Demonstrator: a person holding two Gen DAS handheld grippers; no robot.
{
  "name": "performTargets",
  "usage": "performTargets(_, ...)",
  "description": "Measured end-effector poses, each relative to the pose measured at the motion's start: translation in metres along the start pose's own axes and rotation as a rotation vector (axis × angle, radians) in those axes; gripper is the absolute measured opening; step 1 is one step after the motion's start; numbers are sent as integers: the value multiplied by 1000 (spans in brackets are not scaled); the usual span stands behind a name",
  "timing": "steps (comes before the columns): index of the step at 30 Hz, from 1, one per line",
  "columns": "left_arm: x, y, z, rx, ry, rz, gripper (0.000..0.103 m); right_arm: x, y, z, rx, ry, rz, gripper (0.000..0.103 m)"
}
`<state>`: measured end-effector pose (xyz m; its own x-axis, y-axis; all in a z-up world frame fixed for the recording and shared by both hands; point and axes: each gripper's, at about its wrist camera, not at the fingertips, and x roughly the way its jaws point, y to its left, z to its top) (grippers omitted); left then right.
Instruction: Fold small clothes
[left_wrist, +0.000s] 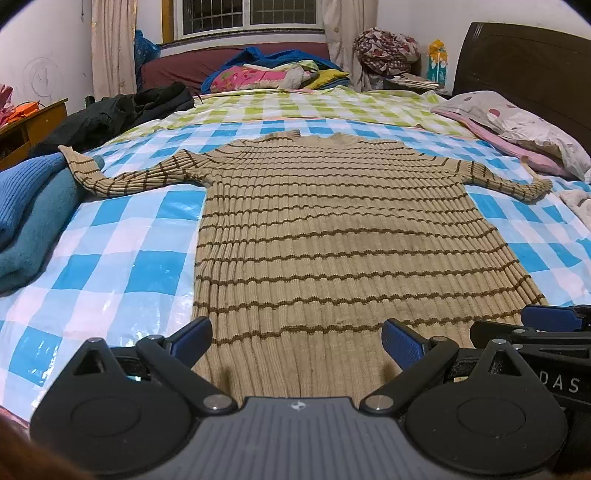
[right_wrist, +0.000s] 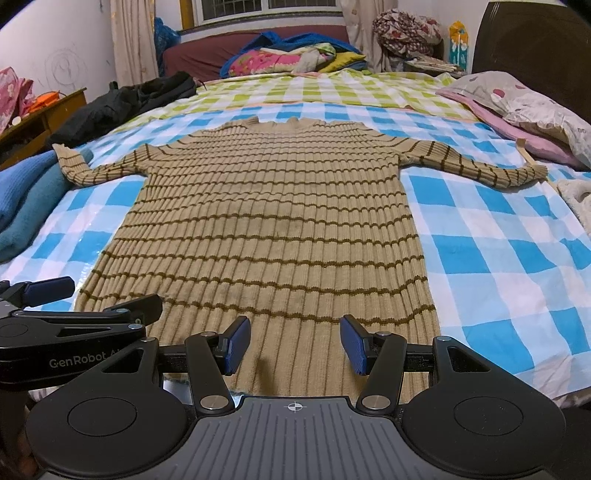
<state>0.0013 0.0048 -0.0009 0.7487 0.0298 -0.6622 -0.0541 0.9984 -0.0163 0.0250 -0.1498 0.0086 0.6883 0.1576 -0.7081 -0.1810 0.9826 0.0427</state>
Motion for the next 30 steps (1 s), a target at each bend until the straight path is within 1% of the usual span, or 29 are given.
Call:
performTargets(17,1,0,2,-11,-9,11,102,0,5,4,-16,-7,-15,54)
performTargets(30,12,-4,17,-25,-10,27,102,9,1,20,-38,-11,-18,54)
